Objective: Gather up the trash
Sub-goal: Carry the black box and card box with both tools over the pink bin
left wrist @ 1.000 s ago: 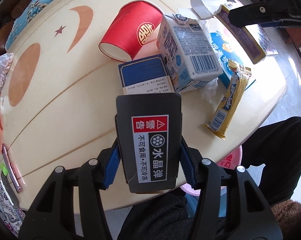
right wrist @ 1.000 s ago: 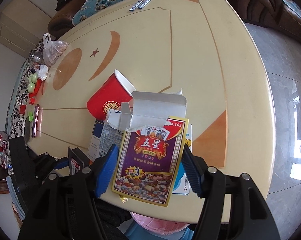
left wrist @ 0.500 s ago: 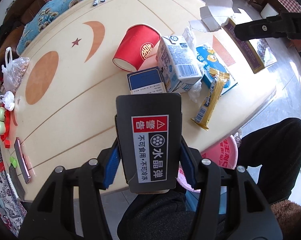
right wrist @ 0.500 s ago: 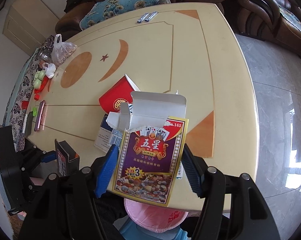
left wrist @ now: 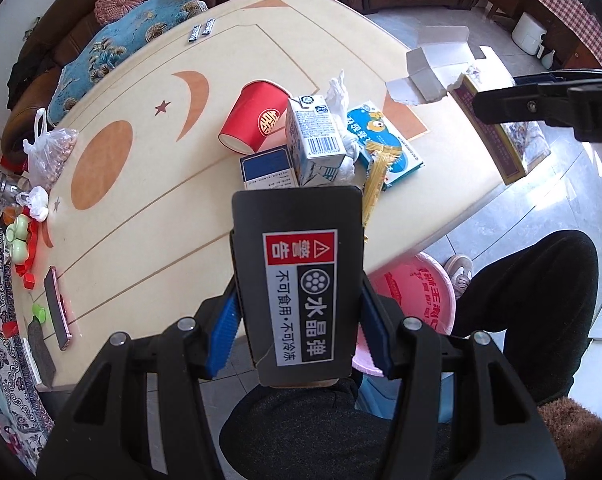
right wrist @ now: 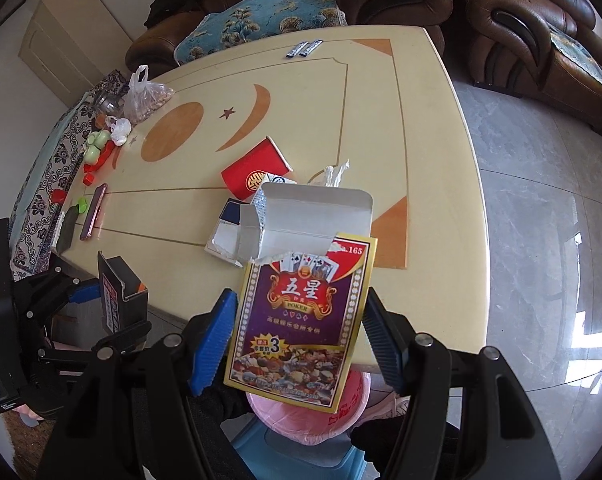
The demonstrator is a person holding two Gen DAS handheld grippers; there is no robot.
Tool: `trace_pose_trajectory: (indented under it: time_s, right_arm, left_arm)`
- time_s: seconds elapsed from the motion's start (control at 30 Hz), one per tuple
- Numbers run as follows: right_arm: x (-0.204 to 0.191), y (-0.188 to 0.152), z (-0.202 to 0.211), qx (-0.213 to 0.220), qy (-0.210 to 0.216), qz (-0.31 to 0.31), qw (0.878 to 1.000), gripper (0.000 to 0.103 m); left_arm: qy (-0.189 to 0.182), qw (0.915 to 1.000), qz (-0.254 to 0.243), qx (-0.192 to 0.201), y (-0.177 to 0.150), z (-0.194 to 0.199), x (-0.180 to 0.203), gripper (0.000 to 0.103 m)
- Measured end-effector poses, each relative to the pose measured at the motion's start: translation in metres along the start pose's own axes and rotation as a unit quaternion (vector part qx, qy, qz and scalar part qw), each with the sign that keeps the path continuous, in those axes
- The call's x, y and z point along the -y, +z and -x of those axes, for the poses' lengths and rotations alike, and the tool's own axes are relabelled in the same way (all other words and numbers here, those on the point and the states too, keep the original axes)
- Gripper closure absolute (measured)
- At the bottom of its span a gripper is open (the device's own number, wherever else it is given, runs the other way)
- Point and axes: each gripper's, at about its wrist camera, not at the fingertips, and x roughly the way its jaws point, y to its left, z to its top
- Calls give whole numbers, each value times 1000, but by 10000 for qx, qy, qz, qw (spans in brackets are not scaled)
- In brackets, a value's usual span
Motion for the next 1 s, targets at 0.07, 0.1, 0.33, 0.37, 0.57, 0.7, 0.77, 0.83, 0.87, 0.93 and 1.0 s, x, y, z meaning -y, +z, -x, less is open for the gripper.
trace_pose_trajectory:
  time_s: [0.07,0.1,0.33,0.37,0.57,0.7,0.77,0.83,0.87,0.93,1.0]
  right_arm:
    - [-3,-10,4,-21,21,59,10000,41]
    - [-4,-16,6,-17,24,73,10000,41]
    - [-15,-58,19,77,-14,377,9993,41]
    - [-17,-65,21,103,-12,433,9990,41]
    - [-29,-95,22,143,29,628,9979,41]
    - [-30,-113,15,90,40,640,9979,41]
    - [-31,-123,13,132,-44,699,9975,41]
    - [-34,-132,11,213,-174,800,9964,41]
    - [-35,-136,10,229,-200,833,9961,41]
    - [-35,-145,7,233,-213,870,9957,41]
    - [-37,-153,2,242,-236,913,9952,41]
  left_arm:
    - [-19,10000,-23,23,-4,3,5,49]
    - [-28,10000,-28,34,-7,4,8,49]
    - [-211,9997,40,138,-26,7,26,49]
    - [-237,9996,55,146,-29,6,28,49]
    - [-406,9988,76,263,-46,1,44,49]
    - [-476,9985,85,263,-56,-8,51,49]
    - [-477,9986,85,213,-61,-14,53,49]
    - [-517,9984,115,176,-66,-20,55,49]
    - [-543,9983,139,166,-69,-23,56,49]
    - [-531,9983,176,154,-75,-29,58,49]
    - [-511,9984,206,154,-81,-35,62,49]
